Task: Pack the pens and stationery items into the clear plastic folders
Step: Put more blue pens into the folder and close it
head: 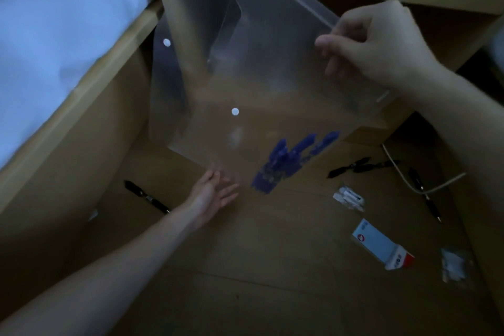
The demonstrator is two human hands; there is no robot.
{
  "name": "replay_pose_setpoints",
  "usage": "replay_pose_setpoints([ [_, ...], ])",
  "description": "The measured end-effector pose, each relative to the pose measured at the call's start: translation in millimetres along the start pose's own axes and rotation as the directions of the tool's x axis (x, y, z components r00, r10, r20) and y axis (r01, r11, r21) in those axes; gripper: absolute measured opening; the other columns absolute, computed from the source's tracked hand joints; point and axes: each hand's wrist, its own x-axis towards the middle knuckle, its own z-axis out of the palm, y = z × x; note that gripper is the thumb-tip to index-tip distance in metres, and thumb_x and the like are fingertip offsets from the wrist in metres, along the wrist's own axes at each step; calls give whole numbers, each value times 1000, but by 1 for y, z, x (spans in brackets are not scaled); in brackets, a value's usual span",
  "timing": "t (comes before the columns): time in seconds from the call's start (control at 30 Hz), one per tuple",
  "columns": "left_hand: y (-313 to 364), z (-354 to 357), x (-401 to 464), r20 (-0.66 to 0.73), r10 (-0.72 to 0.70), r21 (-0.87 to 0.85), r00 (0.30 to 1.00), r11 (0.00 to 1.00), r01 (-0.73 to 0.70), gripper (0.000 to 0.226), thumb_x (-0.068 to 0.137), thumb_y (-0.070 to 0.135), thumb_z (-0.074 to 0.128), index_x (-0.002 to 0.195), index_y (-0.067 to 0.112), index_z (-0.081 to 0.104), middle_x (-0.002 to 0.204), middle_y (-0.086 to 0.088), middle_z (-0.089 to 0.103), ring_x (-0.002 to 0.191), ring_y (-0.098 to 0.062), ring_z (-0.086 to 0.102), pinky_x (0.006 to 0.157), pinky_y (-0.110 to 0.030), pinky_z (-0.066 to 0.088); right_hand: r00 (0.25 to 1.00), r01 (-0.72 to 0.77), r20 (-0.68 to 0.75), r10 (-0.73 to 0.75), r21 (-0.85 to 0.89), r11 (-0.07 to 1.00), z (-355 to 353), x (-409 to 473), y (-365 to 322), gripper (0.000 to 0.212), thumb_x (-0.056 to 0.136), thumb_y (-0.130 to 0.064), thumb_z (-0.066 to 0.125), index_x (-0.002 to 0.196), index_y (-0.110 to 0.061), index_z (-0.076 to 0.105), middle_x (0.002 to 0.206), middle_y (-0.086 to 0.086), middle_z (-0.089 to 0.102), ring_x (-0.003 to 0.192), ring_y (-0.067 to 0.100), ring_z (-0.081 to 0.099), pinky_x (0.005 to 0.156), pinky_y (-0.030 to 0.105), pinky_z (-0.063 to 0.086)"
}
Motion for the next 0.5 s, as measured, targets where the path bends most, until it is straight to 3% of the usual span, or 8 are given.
replay_pose_setpoints([
  [0.17,8,-6,-1,-74,49,151,996,988,-37,22,104,18,33,118,22,49,91,-3,54,83,-22,60,75,-35,47,987,-162,1,163,131,978,10,-10,27,13,92,-34,55,80,-29,58,75,-6,65,68,-1,65,65,20,50],
  [0.3,6,-18,-4,-122,144,367,982,926,-90,20,102,19,38,93,21,56,82,-2,54,69,-14,59,68,-28,47,936,-349,40,349,229,909,26,-45,57,17,94,-31,53,87,-19,61,76,-4,64,66,4,62,58,17,46],
  [0.4,1,-37,-6,-72,224,534,972,831,-152,20,102,16,39,89,15,55,74,-4,56,47,-2,57,52,-19,47,836,-542,119,535,331,773,45,-92,80,23,93,-34,54,79,-17,61,71,-3,64,64,9,61,56,21,46],
  [0.5,-5,-58,-15,10,191,645,982,749,-152,22,101,11,39,87,10,57,72,-7,60,44,-3,59,46,-18,48,694,-710,265,670,407,575,71,-151,99,19,92,-32,56,88,-15,64,83,6,67,74,20,65,63,33,53],
])
